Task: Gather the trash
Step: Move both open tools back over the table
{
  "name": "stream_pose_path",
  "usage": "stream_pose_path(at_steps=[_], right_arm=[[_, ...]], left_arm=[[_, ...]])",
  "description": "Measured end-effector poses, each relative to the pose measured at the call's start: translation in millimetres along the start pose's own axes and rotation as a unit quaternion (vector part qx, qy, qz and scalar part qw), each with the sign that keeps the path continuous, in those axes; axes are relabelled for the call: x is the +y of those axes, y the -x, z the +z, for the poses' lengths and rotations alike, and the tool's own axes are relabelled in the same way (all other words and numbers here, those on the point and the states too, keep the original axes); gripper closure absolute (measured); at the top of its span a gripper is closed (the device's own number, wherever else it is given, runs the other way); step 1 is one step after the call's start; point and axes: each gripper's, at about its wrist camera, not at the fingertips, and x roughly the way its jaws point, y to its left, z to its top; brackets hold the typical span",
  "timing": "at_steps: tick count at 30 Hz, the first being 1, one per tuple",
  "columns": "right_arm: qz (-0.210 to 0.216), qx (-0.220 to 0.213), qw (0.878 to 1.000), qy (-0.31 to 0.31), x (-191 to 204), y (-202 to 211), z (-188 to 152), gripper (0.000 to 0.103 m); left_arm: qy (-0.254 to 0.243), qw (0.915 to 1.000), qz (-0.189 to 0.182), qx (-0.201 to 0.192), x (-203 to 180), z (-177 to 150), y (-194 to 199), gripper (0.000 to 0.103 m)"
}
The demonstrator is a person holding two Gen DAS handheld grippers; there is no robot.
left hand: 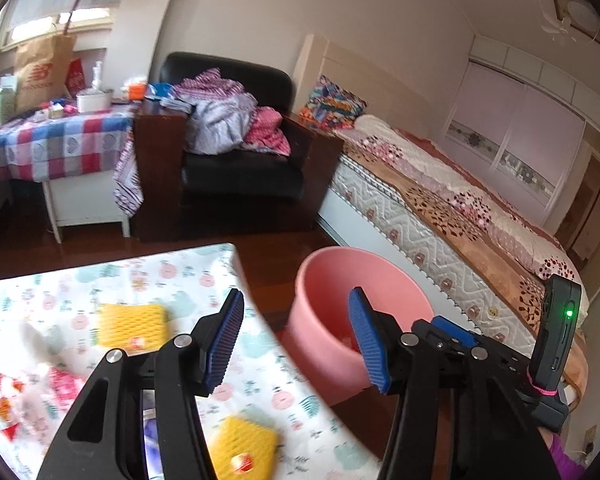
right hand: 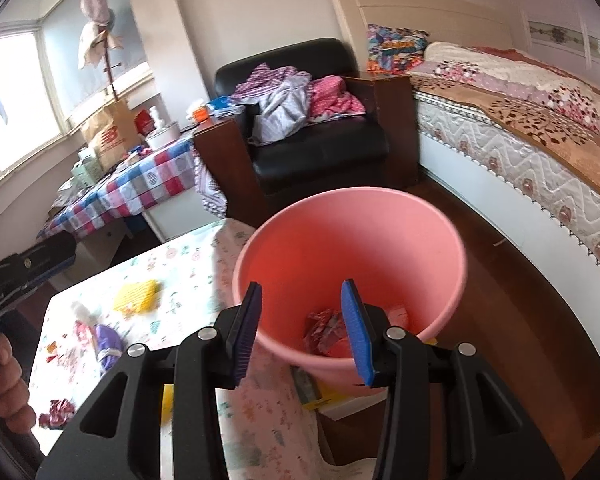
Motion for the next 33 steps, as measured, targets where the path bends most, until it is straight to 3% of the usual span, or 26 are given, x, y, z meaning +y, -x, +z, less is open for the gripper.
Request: stream_pose_path(at_steps=[11,16,21,25,33], right_arm=[[0.077,0.033,0.995,0.062,64.0,2.7,-26.2,0.061],[0.101,0.061,0.989,0.084,88.9,-4.0,-40.6,0.061],[0.119,0.092,0.984,0.098,103.6,-11.4,-53.9,0.061],[0.128,0.121,0.979,0.098,110.5,-18.9,-64.5,0.061],[0.133,0.161,0.972,0.105,120.8,-23.2,-83.1,0.061]], left_arm=[[-0.027,0.9950,0.090,-0.033,59.0,-22.4,77.4,0.049],[-0.012,0.9928,0.117,-0.019,93.0,-45.4,103.6,0.050],[-0.021,0.9939,0.106,0.018,110.7,-75.6,117.9,0.050],[-0.038,0.9952,0.062,0.065,112.3,-99.7,116.4,0.050],[-0.080,0.9885,0.012,0.128,99.1,-130.5,89.1,0.055]])
